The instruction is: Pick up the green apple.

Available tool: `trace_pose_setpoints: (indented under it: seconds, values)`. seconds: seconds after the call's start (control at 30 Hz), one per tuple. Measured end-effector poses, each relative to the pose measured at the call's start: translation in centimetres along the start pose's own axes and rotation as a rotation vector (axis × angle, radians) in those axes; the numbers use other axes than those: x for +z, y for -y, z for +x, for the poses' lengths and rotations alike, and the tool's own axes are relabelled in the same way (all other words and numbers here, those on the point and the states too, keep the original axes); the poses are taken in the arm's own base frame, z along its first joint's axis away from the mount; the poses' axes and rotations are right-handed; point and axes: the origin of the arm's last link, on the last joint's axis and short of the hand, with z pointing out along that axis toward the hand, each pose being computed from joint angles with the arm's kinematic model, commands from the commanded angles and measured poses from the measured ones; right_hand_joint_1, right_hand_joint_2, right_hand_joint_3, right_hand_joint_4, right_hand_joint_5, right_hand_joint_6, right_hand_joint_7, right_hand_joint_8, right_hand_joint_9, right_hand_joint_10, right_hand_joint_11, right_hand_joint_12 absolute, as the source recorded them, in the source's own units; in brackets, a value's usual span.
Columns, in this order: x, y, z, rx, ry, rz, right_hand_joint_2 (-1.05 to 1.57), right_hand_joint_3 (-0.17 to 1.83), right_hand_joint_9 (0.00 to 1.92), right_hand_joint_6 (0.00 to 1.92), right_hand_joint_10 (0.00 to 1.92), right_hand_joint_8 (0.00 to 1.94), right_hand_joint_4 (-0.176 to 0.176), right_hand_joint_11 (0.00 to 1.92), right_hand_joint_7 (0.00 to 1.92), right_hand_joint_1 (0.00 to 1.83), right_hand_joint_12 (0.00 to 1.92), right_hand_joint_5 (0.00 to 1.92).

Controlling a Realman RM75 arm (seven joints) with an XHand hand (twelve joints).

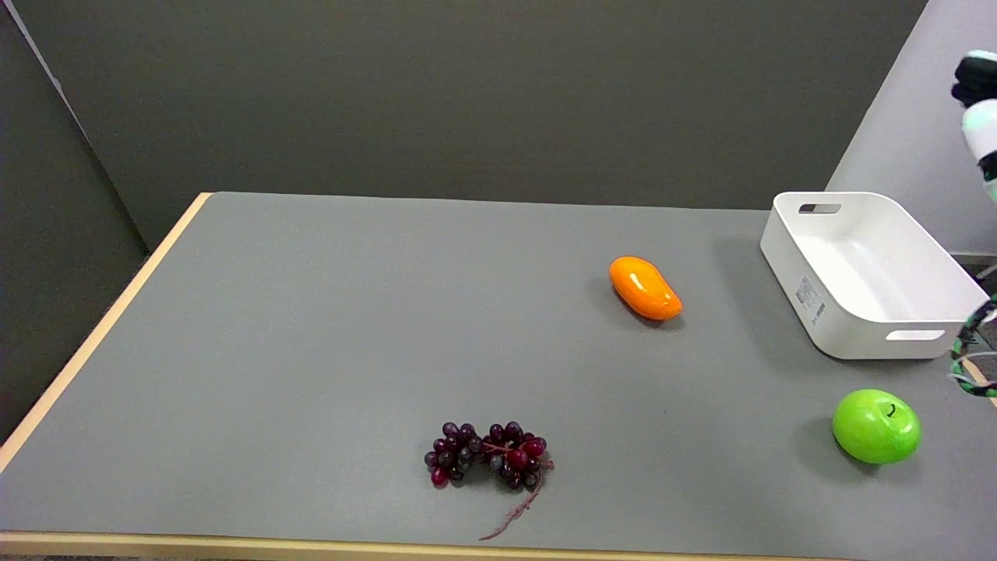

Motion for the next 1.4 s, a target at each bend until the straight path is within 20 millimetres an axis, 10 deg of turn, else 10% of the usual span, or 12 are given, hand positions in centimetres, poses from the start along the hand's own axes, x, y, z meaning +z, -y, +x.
trace_pose_setpoints:
  seconds: [0.6, 1.4]
  values:
    - [-5.5, 0.8, 2.6, -0.504, -0.093, -0.017, 0.73, 0.87, 0.38, 0.89, 1.08, 0.67, -0.075, 0.12, 0.52, 0.55, 1.37, 0.44]
    - [-15.4, -1.0, 0.2, -0.614, -0.052, -0.125, 0.72, 0.87, 0.39, 0.91, 1.09, 0.67, -0.067, 0.16, 0.52, 0.56, 1.41, 0.44]
